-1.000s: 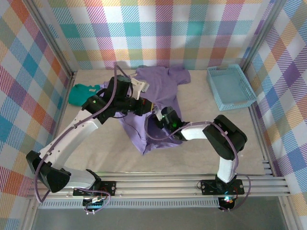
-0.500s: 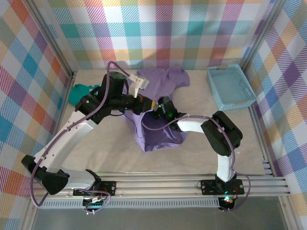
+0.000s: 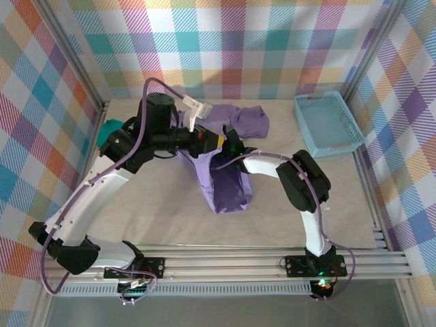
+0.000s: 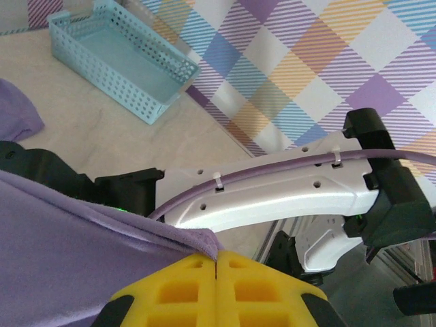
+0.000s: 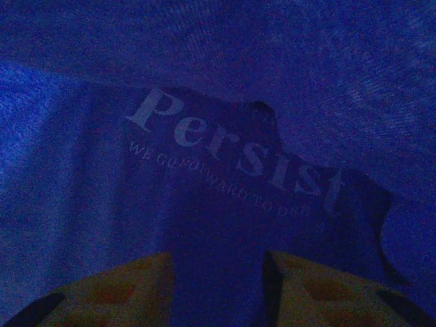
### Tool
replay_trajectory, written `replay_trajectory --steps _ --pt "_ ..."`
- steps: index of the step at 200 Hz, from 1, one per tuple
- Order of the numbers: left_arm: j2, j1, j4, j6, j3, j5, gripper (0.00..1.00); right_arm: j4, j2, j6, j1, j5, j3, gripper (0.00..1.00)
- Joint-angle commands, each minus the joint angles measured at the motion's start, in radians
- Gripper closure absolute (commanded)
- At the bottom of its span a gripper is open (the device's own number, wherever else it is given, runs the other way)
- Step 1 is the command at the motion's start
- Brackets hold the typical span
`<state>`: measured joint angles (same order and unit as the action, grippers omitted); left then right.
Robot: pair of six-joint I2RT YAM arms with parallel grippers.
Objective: Fold the inside-out t-shirt
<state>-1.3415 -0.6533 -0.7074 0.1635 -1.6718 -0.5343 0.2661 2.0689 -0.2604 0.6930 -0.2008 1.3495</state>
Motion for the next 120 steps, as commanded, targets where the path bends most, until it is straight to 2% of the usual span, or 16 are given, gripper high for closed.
replay_trajectory --steps 1,59,94,120 --pt "0.008 -0.014 0.014 -0.012 -0.063 -0.047 1.00 -0.096 0.036 -0.001 -0.007 -0.027 0.056 0.59" --pt "-0.044 -0.024 0.049 0.033 -0.203 -0.061 1.00 -0.292 0.117 0.049 -0.009 -0.047 0.222 0.52" --pt "-0.151 -0.074 0.034 0.033 -0.346 -0.056 1.00 -0.414 0.164 0.099 -0.009 -0.084 0.329 0.42" --pt "-0.256 -0.104 -0.009 0.029 -0.517 -0.063 1.00 -0.545 0.223 0.108 -0.009 -0.136 0.427 0.32"
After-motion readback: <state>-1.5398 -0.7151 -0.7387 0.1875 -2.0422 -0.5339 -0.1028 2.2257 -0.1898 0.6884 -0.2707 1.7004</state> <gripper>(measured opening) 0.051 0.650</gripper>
